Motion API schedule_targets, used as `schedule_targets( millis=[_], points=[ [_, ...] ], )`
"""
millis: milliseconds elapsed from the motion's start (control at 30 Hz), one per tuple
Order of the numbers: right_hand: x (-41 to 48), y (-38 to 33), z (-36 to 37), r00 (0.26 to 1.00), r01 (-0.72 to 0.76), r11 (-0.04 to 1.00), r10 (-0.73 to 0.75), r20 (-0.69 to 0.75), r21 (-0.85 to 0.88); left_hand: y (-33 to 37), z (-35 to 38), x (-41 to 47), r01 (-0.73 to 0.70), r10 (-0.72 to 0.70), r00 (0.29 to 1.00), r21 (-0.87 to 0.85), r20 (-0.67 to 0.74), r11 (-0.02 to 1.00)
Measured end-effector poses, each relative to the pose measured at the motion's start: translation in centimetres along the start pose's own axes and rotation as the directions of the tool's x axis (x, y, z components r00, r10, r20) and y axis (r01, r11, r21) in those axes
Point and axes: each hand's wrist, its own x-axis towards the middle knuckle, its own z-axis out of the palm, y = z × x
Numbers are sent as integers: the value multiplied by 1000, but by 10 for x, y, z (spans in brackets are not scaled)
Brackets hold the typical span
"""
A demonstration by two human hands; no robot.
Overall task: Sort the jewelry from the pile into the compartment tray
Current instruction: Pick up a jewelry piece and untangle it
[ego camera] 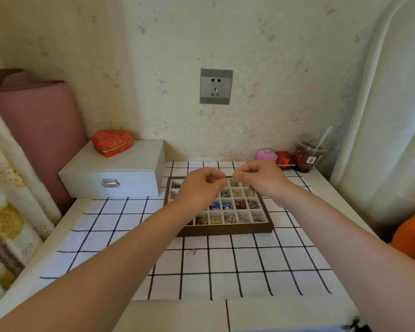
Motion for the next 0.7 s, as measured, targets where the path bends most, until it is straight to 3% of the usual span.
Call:
schedule_targets(
  millis=[133, 267, 433, 700],
  points=[
    [33, 32, -18, 990, 33, 980, -59, -127, -195, -10, 15, 18, -160, 104, 981, 375, 167, 913],
    [51, 54, -17, 988, 32, 908, -91, -122, -417, -28, 34, 30, -303, 100, 943, 690, 318, 657],
    [60, 62, -6, 988, 83, 792, -143, -52, -605, -47, 43, 31, -317, 64, 937, 753, 345, 577],
    [64, 66, -1, 988, 101, 704, -153, -11, -703, -55, 38, 35, -358, 108, 925, 741, 364, 568]
  ],
)
